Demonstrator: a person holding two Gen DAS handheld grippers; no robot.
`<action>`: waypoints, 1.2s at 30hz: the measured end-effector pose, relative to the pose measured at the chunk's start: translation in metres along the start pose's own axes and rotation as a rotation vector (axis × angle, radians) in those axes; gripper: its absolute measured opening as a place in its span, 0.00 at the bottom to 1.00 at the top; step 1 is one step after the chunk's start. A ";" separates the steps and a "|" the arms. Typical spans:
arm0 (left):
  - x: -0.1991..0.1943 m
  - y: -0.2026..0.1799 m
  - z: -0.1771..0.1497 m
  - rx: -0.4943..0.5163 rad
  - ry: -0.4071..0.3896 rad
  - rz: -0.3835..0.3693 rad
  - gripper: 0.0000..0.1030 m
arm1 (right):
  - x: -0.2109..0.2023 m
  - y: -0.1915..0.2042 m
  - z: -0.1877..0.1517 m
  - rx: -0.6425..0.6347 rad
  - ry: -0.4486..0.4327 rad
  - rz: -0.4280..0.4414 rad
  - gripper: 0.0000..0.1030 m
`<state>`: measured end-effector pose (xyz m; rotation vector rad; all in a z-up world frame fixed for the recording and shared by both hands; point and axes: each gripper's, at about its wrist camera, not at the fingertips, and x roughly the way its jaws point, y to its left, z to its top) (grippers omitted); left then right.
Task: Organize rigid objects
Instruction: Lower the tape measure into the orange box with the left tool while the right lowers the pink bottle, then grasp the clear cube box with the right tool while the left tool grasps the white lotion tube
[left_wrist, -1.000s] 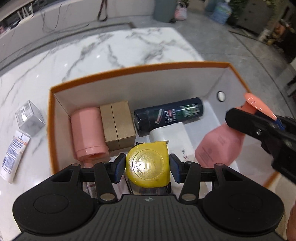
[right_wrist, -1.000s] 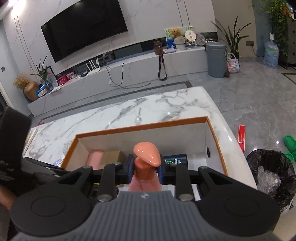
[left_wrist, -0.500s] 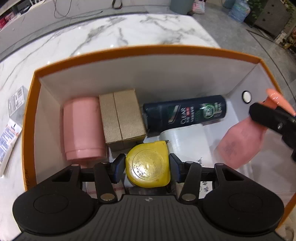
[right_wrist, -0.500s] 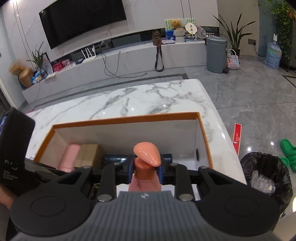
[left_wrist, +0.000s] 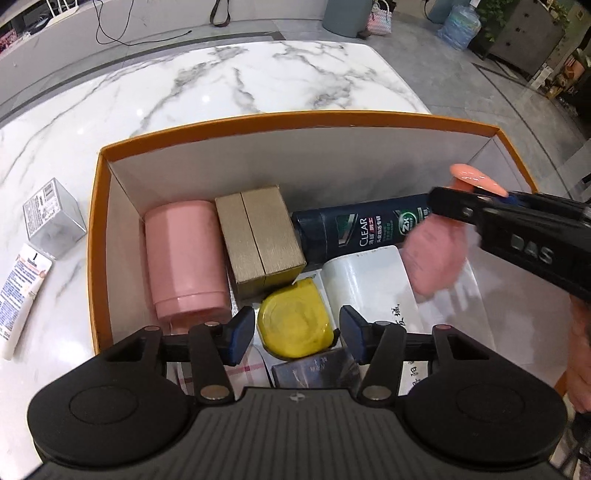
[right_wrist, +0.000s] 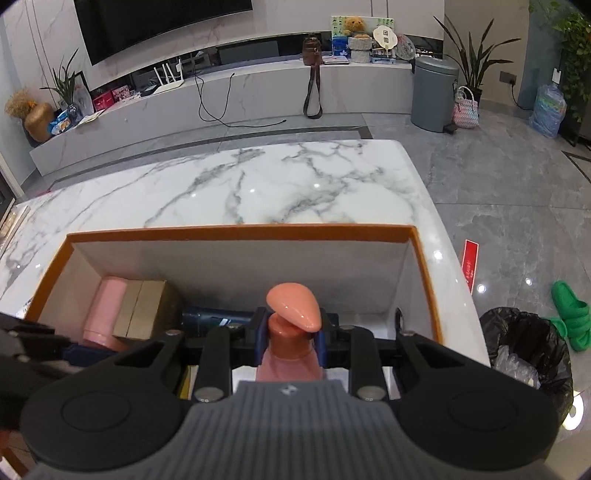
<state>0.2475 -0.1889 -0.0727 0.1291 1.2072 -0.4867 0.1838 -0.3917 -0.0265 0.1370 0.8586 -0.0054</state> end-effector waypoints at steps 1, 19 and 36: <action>-0.001 0.001 -0.001 0.003 -0.004 -0.006 0.61 | 0.002 0.000 0.000 0.004 0.001 0.006 0.24; -0.022 -0.002 -0.009 0.045 -0.058 -0.036 0.61 | -0.004 0.012 -0.007 -0.030 0.035 -0.006 0.39; -0.129 0.050 -0.037 0.054 -0.285 0.000 0.59 | -0.064 0.074 0.002 -0.104 -0.068 0.049 0.48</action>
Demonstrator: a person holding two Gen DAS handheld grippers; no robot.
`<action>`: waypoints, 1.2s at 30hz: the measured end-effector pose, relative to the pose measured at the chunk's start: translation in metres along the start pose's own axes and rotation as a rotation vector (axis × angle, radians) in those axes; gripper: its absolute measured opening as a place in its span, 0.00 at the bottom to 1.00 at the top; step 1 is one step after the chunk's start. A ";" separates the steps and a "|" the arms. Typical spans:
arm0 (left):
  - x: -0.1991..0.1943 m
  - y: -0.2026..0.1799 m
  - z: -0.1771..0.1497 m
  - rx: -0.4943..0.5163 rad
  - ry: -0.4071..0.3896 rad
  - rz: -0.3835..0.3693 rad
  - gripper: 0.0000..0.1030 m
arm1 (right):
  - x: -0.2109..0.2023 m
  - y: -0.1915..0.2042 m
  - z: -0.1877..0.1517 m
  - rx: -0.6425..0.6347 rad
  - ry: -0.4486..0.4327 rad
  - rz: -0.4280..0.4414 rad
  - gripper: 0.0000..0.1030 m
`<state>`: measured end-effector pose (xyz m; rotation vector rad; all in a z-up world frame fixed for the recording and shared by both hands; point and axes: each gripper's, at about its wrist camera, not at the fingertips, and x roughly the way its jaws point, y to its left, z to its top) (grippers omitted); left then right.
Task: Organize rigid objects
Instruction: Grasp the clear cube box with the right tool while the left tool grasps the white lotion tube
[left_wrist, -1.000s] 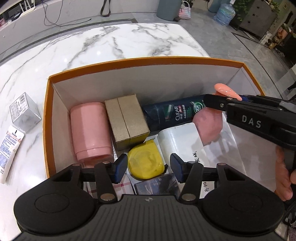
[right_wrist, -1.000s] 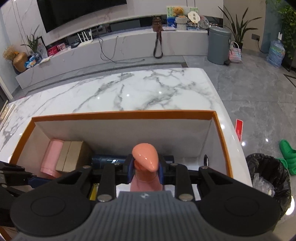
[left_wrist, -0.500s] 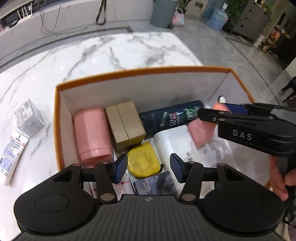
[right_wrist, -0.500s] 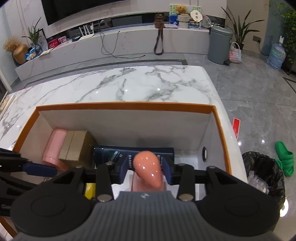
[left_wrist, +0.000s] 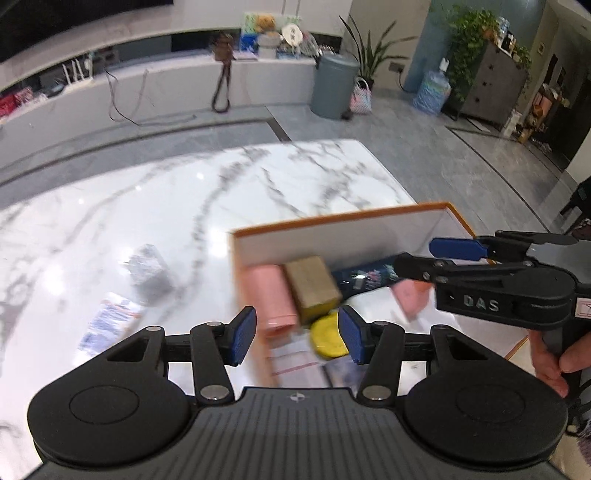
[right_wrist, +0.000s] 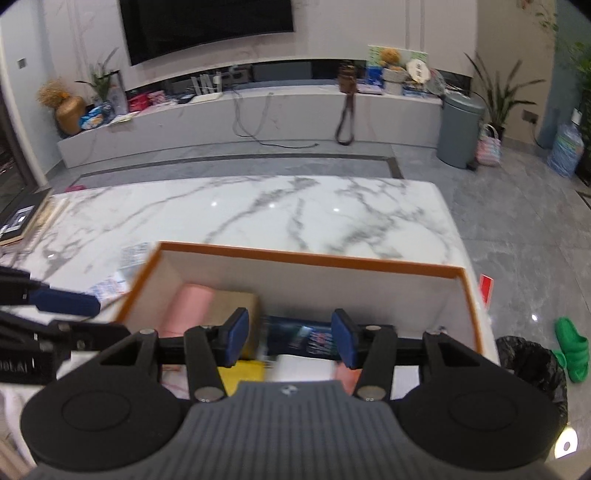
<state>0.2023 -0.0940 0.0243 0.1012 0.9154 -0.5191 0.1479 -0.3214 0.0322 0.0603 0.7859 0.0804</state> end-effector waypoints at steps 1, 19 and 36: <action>-0.007 0.007 -0.001 0.003 -0.009 0.014 0.59 | -0.003 0.007 0.001 -0.012 -0.004 0.014 0.49; 0.010 0.146 -0.036 -0.045 0.012 0.115 0.62 | 0.052 0.170 0.030 -0.296 0.036 0.237 0.48; 0.087 0.179 -0.050 0.010 0.070 0.101 0.74 | 0.196 0.206 0.071 -0.195 0.238 0.115 0.65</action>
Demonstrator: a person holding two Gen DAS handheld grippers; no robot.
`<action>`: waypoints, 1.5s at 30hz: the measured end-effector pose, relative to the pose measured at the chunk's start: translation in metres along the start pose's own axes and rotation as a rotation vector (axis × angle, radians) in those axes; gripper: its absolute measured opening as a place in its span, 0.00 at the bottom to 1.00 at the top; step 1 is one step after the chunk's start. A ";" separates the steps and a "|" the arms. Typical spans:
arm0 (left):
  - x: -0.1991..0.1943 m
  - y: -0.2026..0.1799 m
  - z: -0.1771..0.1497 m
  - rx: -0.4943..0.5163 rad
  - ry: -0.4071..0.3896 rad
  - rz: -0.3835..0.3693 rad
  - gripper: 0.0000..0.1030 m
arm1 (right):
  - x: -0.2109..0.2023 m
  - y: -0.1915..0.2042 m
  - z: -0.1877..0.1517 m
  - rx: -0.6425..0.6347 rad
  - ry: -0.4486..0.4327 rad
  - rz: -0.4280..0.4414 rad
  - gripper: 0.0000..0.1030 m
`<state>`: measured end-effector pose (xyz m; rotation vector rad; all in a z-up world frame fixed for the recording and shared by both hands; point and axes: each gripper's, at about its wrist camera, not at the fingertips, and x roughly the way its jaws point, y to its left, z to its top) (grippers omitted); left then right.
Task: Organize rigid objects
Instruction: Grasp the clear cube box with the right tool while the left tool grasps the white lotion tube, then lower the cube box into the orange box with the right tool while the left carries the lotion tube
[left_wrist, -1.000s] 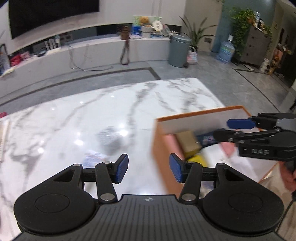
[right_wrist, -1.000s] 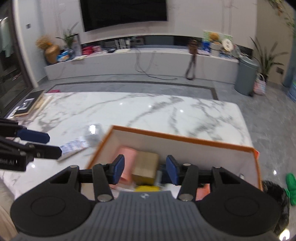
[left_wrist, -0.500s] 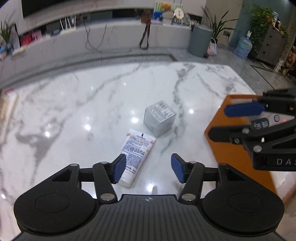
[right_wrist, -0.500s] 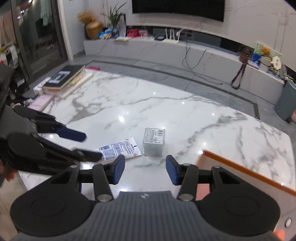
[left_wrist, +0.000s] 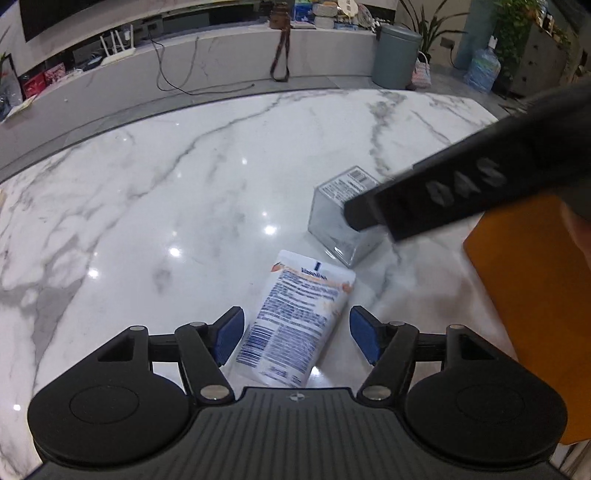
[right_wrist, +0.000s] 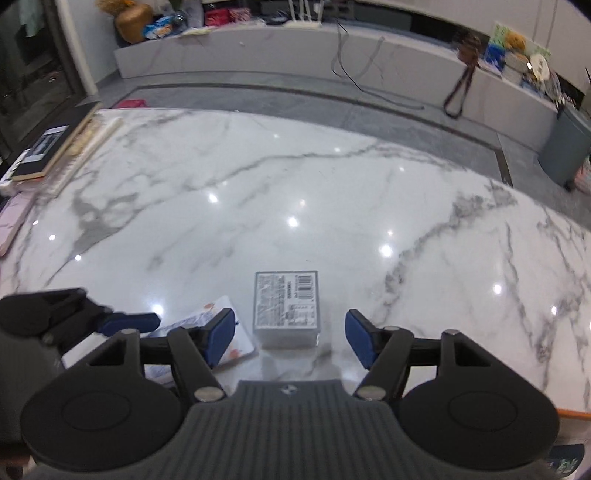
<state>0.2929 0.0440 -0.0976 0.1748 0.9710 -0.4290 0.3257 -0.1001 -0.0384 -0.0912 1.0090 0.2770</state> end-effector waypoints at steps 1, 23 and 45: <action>0.002 0.000 0.000 0.002 0.004 -0.002 0.74 | 0.005 -0.001 0.002 0.016 0.009 -0.001 0.67; -0.011 -0.008 -0.007 0.010 0.010 -0.010 0.54 | 0.007 0.003 0.001 0.005 0.033 0.055 0.44; -0.131 -0.055 -0.027 -0.062 -0.216 -0.008 0.17 | -0.207 -0.047 -0.102 0.178 -0.267 0.021 0.44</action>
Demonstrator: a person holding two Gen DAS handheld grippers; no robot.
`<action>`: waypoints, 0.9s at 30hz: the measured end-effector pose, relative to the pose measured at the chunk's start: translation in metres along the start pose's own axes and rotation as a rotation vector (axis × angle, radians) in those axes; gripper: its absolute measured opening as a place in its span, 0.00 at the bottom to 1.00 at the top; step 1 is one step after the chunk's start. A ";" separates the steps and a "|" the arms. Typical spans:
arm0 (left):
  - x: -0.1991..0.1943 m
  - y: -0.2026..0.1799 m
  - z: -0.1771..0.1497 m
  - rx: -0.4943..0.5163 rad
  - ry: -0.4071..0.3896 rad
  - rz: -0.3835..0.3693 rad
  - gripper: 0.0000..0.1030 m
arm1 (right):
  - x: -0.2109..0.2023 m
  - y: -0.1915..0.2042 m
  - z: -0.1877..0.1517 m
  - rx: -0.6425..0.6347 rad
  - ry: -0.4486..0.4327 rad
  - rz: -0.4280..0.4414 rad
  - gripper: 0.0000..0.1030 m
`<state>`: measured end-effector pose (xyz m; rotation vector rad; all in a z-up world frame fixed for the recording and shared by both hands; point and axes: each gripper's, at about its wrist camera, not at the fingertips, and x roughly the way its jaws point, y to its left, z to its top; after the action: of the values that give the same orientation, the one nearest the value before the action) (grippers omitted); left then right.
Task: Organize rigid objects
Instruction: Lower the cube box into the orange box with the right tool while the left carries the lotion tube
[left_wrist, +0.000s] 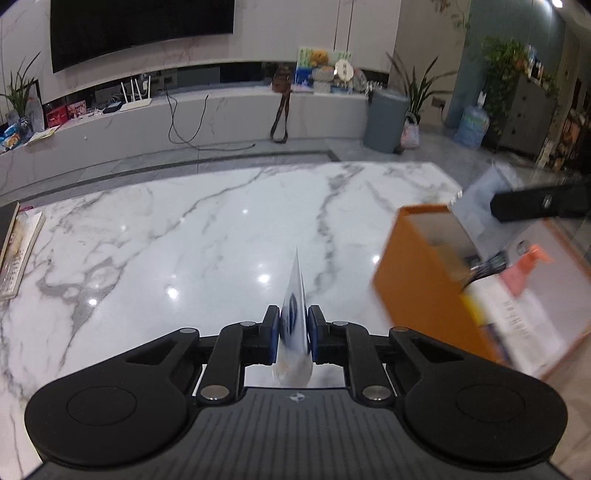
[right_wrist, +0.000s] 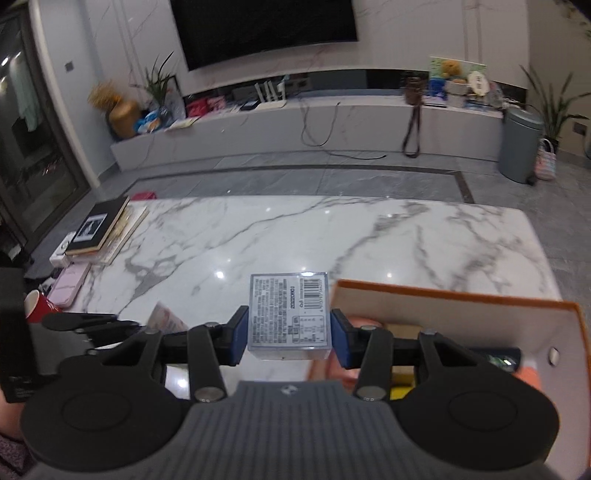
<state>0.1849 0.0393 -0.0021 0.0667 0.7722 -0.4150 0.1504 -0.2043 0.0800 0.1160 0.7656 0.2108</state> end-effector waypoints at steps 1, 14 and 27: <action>-0.007 -0.003 0.001 -0.008 -0.013 -0.011 0.17 | -0.008 -0.005 -0.003 0.007 -0.006 -0.006 0.44; -0.055 -0.111 0.050 0.119 -0.120 -0.189 0.17 | -0.077 -0.082 -0.023 -0.039 -0.003 -0.082 0.44; 0.052 -0.195 0.052 0.169 0.037 -0.354 0.17 | -0.019 -0.162 -0.056 -0.021 0.281 -0.146 0.44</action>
<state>0.1776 -0.1679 0.0172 0.0961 0.7853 -0.8175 0.1220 -0.3651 0.0229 0.0099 1.0473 0.0966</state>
